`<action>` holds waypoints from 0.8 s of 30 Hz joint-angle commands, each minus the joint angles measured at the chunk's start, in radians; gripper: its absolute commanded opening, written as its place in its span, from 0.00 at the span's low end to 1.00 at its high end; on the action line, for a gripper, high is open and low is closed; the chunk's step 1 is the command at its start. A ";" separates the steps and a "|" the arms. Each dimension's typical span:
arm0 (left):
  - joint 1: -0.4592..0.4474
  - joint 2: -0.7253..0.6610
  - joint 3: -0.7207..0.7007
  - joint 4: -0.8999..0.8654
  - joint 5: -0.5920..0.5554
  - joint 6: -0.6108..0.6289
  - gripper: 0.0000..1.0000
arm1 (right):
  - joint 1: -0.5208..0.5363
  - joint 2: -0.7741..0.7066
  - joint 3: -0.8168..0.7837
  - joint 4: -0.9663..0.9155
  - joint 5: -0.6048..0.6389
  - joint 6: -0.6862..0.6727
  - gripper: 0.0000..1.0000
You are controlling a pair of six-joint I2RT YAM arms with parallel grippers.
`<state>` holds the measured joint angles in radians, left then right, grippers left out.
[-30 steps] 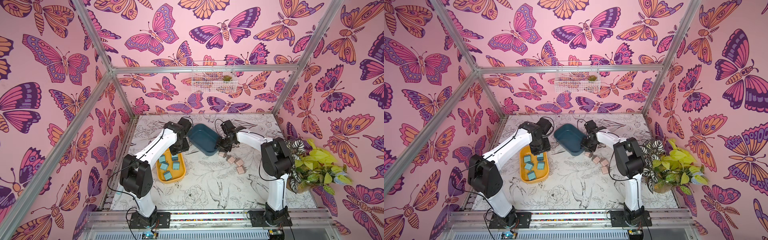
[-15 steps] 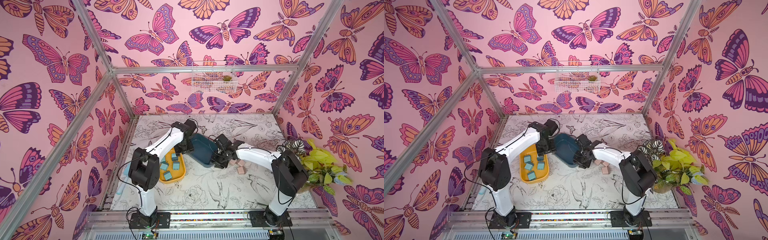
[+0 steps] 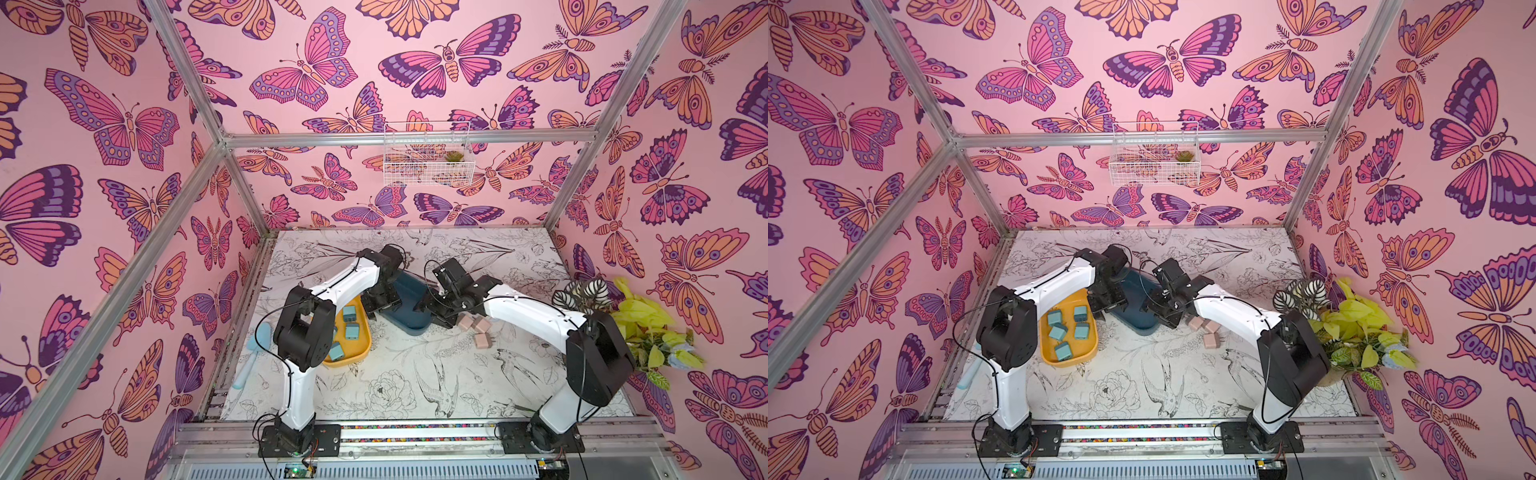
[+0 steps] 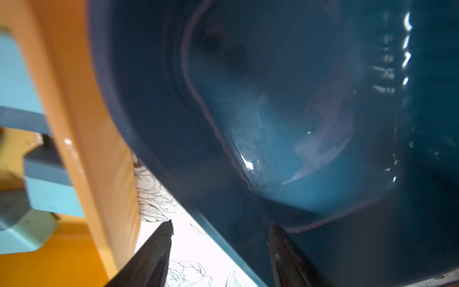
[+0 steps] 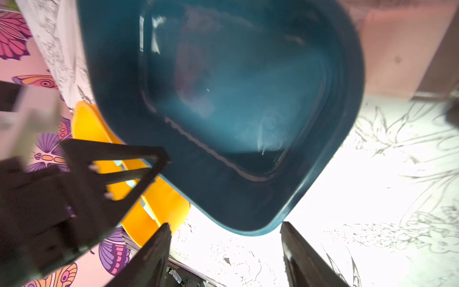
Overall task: Place the plugs by color into the storage box
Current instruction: Move the storage box to the center of the board.
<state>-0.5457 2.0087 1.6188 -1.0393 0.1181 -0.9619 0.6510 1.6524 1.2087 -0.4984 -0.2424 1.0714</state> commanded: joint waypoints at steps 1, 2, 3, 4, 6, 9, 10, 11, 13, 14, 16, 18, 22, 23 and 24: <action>-0.008 0.048 0.018 0.023 0.034 -0.025 0.62 | -0.016 -0.032 0.020 -0.067 0.049 -0.047 0.72; -0.009 0.063 0.027 0.024 0.037 -0.026 0.60 | -0.023 -0.039 0.019 -0.079 0.056 -0.053 0.72; -0.010 0.073 0.031 0.024 0.038 -0.025 0.59 | -0.030 -0.049 0.017 -0.090 0.063 -0.056 0.72; -0.009 0.082 0.033 0.025 0.037 -0.024 0.58 | -0.039 -0.061 0.010 -0.099 0.068 -0.060 0.72; -0.008 0.094 0.033 0.028 0.034 -0.020 0.53 | -0.056 -0.097 -0.007 -0.110 0.081 -0.071 0.73; -0.010 0.111 0.042 0.027 0.036 0.011 0.46 | -0.082 -0.146 -0.024 -0.146 0.120 -0.105 0.73; -0.010 0.112 0.044 0.027 0.034 0.024 0.44 | -0.091 -0.155 -0.026 -0.166 0.136 -0.125 0.74; -0.010 0.111 0.043 0.026 0.031 0.035 0.42 | -0.100 -0.162 -0.025 -0.188 0.153 -0.147 0.74; -0.009 0.102 0.036 0.023 0.028 0.054 0.40 | -0.118 -0.169 -0.024 -0.223 0.175 -0.190 0.75; -0.010 0.094 0.027 0.022 0.025 0.062 0.35 | -0.127 -0.169 -0.023 -0.238 0.183 -0.211 0.75; -0.010 0.077 0.009 0.019 0.022 0.077 0.31 | -0.139 -0.160 -0.016 -0.260 0.196 -0.251 0.75; -0.010 0.056 -0.013 0.010 0.018 0.090 0.30 | -0.148 -0.137 -0.004 -0.272 0.200 -0.284 0.76; -0.010 0.009 -0.071 -0.006 0.008 0.120 0.29 | -0.168 -0.047 0.031 -0.263 0.164 -0.325 0.77; -0.009 -0.004 -0.087 -0.012 0.002 0.126 0.29 | -0.172 -0.024 0.042 -0.257 0.154 -0.332 0.77; -0.008 -0.015 -0.100 -0.014 -0.003 0.131 0.29 | -0.172 -0.003 0.054 -0.252 0.141 -0.338 0.77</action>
<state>-0.5510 2.0506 1.5562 -1.0035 0.1383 -0.8711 0.4877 1.5955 1.2224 -0.7269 -0.0864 0.7879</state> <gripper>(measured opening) 0.285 0.766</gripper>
